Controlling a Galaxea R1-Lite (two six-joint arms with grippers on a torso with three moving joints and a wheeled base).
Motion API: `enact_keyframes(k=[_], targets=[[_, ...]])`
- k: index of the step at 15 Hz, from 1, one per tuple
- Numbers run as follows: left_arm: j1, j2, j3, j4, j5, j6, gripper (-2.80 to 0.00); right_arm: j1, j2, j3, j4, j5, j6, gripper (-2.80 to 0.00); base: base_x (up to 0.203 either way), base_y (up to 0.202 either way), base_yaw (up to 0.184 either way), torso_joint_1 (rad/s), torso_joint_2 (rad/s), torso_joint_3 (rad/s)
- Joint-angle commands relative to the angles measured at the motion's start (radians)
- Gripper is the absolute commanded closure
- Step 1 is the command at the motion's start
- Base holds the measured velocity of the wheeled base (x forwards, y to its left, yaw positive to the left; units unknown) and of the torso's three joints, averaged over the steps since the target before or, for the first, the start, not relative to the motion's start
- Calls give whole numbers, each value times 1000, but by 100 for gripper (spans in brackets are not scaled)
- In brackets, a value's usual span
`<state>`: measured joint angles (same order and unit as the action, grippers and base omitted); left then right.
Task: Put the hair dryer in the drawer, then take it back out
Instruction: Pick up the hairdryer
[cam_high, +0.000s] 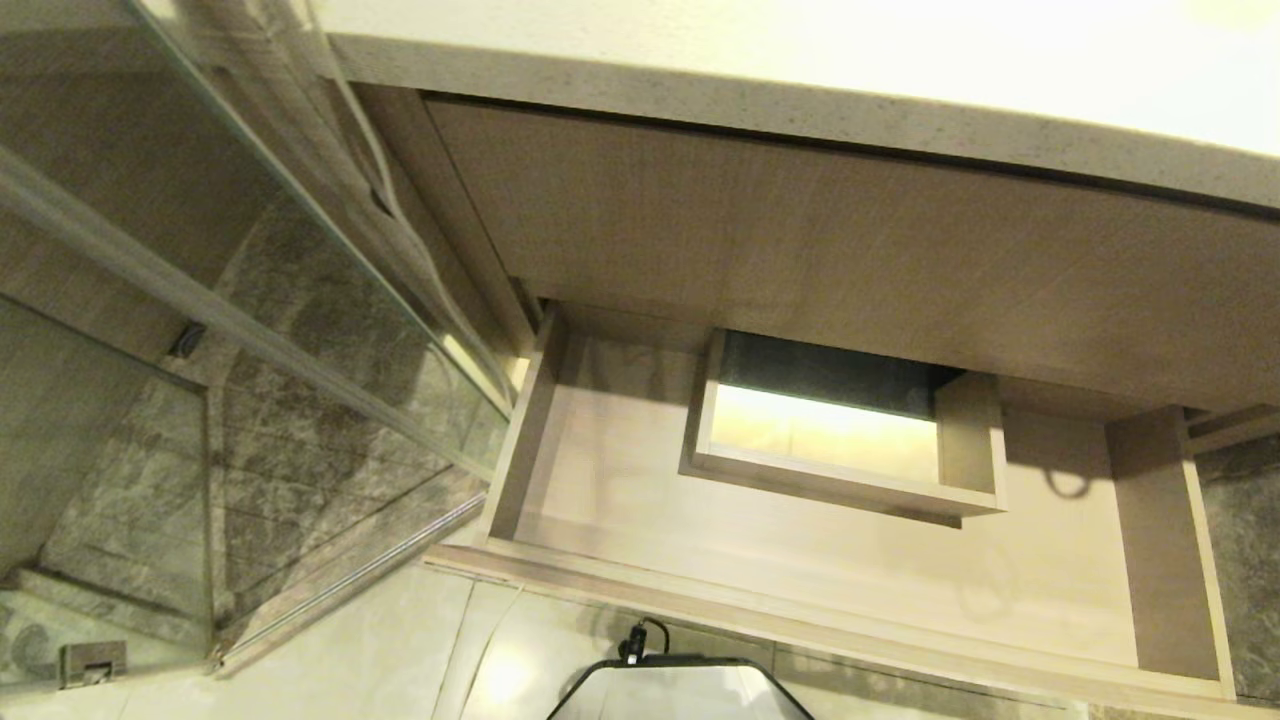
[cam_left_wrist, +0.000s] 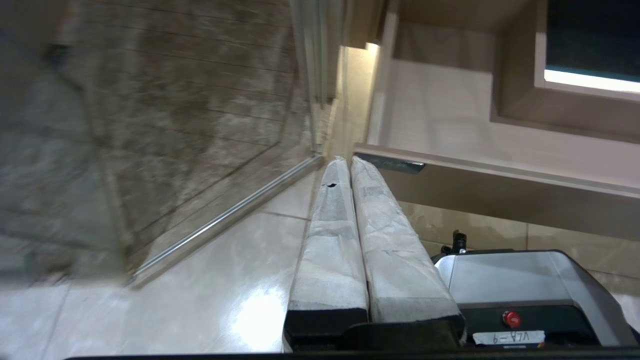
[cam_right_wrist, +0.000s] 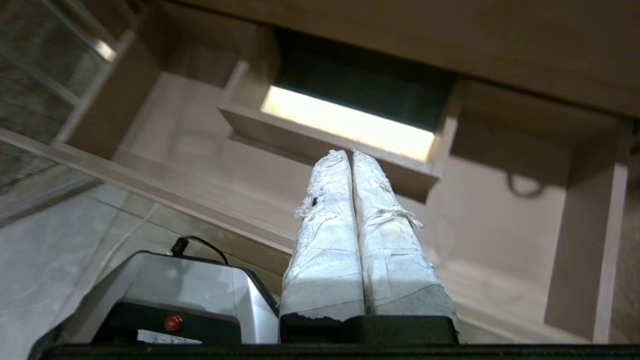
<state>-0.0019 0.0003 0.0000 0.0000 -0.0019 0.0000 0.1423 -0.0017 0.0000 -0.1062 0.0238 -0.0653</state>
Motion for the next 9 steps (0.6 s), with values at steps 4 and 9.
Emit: enact_keyframes(k=[4,9], targets=[[0,0,2,0,0,0,0,0,-38,40,0,1,-1,0,1,-3,152,240,-458,-207],[-1,0,0,0,0,-1,0,0,-38,40,-4,0,21,0,0,2,66,37,-51,-29]])
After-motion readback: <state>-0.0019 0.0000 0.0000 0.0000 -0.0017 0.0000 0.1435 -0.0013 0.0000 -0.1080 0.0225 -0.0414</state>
